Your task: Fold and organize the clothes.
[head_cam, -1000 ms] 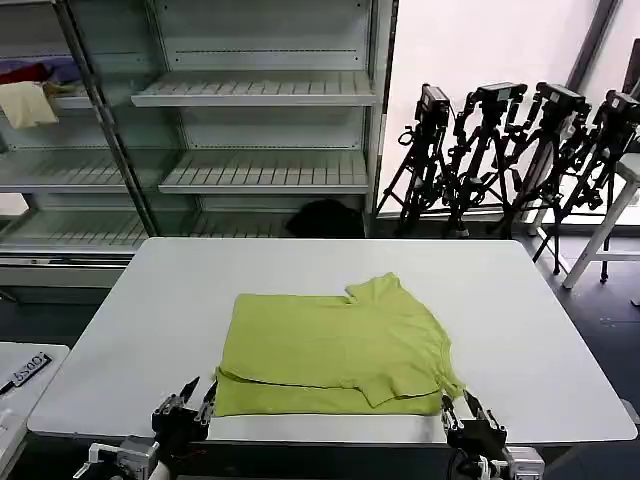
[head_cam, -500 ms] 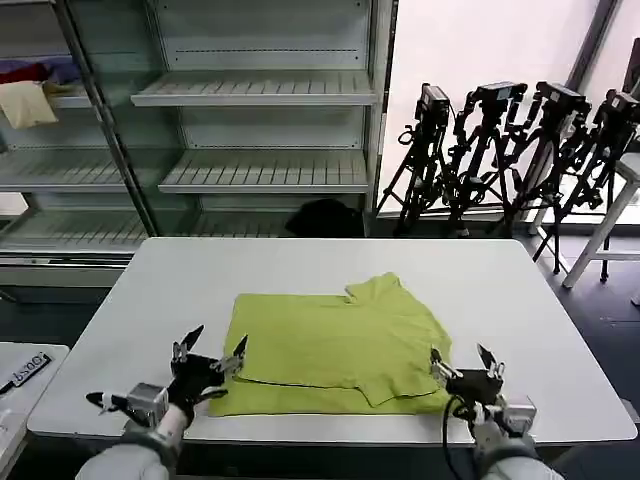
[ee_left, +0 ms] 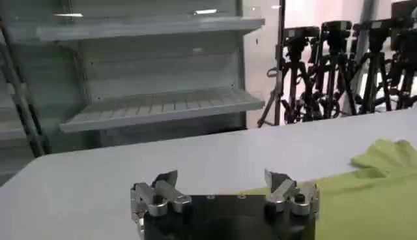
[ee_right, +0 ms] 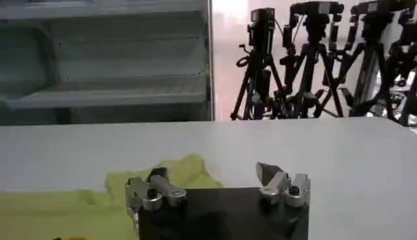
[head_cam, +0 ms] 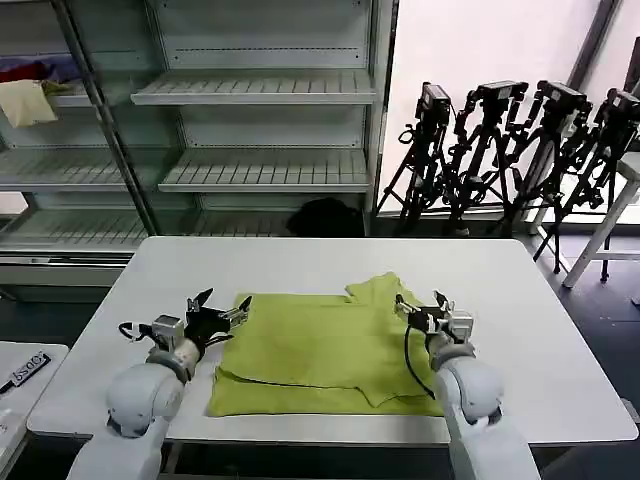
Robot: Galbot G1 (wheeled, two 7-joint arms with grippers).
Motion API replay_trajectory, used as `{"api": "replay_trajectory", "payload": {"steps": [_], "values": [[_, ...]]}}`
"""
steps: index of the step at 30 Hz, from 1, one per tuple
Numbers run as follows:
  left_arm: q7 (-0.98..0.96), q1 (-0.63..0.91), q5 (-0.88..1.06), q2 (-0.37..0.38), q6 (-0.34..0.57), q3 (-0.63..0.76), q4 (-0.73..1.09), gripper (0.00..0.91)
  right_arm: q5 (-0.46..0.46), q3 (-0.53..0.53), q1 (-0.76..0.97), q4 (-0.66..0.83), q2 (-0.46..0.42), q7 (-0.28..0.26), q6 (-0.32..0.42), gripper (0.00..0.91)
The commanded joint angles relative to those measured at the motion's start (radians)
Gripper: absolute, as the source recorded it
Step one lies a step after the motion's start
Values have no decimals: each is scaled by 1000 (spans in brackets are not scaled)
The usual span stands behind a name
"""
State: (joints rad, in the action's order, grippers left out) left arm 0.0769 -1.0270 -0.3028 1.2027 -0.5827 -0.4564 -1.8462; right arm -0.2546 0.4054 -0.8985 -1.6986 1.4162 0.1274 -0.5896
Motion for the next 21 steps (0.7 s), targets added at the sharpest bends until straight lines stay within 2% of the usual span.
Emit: {"api": "replay_trajectory", "payload": {"steps": [1,10,21], "values": [[14,201,-37,-37,0,74,268,907,-9,-38,170,239,9,-1,2,907],[47,235,-24,-32,0,92,345,907,3,-46,203,327,25,-3,4,907],[76,217,-14,-33,0,90,349,907,14,-63,211,342,26,-2,4,907]]}}
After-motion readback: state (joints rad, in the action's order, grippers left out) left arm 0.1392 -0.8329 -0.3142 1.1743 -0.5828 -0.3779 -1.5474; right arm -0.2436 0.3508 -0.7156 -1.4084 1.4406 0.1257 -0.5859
